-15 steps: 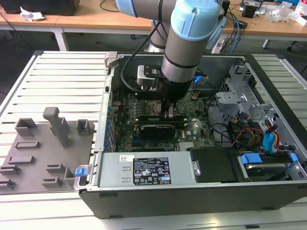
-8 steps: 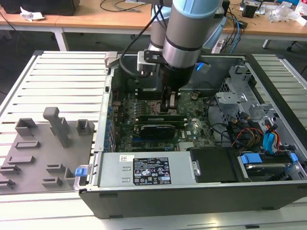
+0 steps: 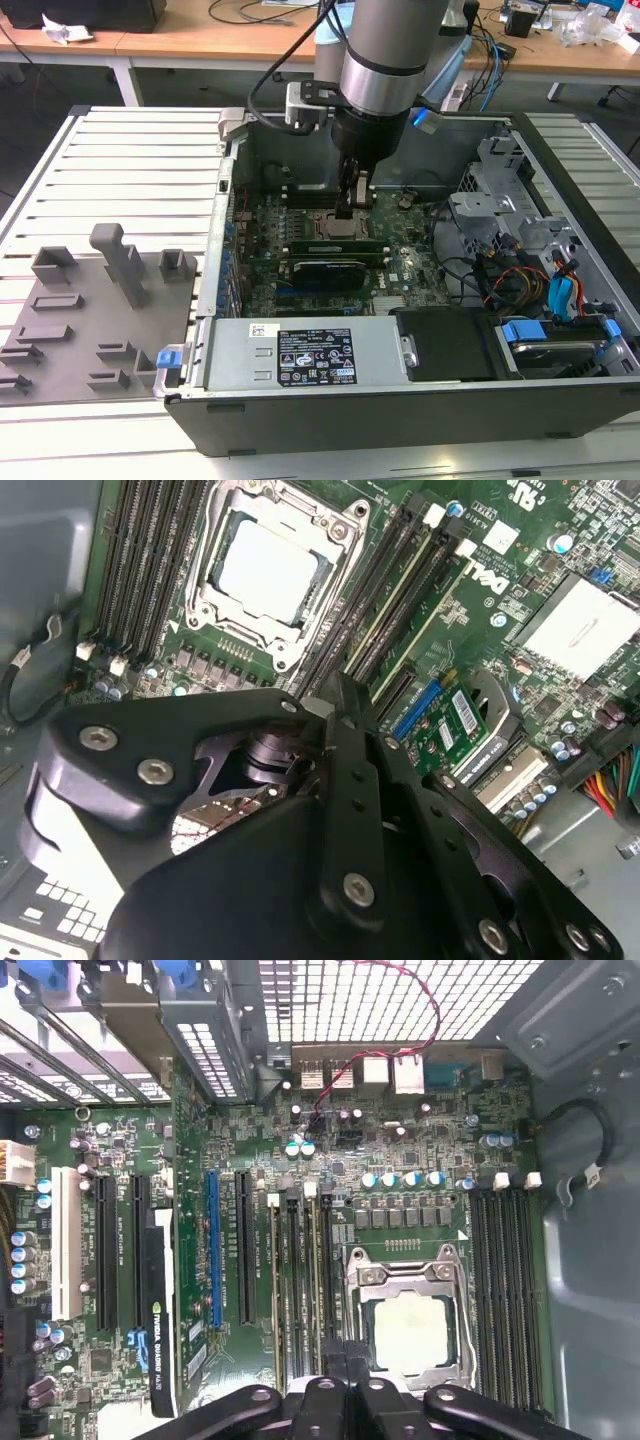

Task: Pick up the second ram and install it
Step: 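Insert the second ram into the second slot, then press down the second ram until it locks into place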

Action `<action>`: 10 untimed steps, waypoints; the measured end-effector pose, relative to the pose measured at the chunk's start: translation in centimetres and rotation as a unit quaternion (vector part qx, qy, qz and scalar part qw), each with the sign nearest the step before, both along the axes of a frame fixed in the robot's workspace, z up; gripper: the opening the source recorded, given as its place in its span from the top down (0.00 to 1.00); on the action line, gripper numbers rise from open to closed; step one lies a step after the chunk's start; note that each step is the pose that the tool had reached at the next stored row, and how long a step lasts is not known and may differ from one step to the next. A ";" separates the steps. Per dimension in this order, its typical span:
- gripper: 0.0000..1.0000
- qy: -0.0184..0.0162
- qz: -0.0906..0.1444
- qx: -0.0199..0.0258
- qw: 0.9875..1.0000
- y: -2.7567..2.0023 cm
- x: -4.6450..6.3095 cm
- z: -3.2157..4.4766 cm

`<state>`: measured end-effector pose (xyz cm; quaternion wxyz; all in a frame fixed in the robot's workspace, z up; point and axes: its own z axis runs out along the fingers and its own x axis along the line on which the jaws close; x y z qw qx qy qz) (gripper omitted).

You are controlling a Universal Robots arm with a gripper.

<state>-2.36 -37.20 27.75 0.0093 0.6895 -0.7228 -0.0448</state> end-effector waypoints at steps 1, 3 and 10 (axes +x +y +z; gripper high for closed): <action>0.89 0.000 0.000 0.000 1.000 0.00 0.0 0.01; 0.89 0.000 0.000 0.000 1.000 0.00 0.0 0.03; 0.89 0.001 0.000 0.000 1.000 0.00 1.1 -0.41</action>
